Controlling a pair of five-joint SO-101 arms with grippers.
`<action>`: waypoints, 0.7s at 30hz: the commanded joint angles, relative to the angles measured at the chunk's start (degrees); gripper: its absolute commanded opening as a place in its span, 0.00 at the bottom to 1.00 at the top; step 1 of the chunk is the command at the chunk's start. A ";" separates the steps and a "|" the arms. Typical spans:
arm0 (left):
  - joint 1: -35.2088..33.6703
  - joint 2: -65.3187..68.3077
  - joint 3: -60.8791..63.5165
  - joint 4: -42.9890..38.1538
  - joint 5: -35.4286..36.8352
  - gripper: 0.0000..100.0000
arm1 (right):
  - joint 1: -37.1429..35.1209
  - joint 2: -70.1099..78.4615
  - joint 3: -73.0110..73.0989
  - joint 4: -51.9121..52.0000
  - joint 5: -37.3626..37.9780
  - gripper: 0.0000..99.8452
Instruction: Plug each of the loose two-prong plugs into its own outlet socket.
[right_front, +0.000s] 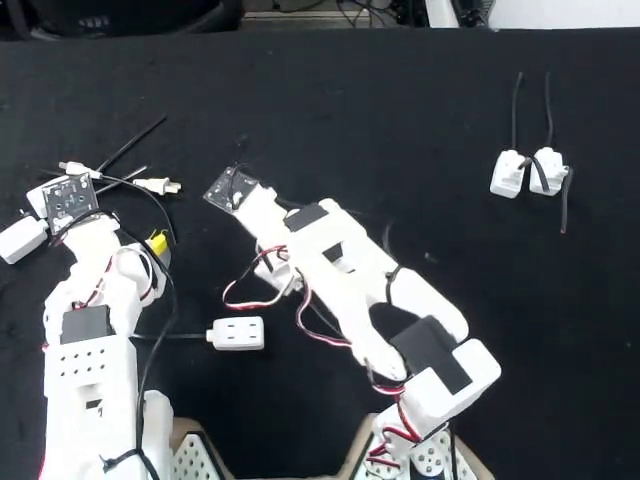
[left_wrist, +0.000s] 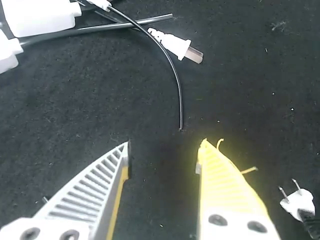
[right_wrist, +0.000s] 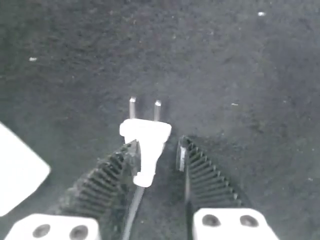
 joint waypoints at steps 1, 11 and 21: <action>-0.48 -0.53 -1.89 0.09 0.35 0.22 | -3.96 0.57 -0.22 1.58 0.35 0.13; -0.48 -0.53 -1.89 0.09 0.35 0.22 | -4.48 0.48 -0.48 1.58 0.53 0.12; -0.48 -0.53 -1.89 0.09 0.35 0.22 | -0.97 -3.74 1.63 1.85 0.62 0.01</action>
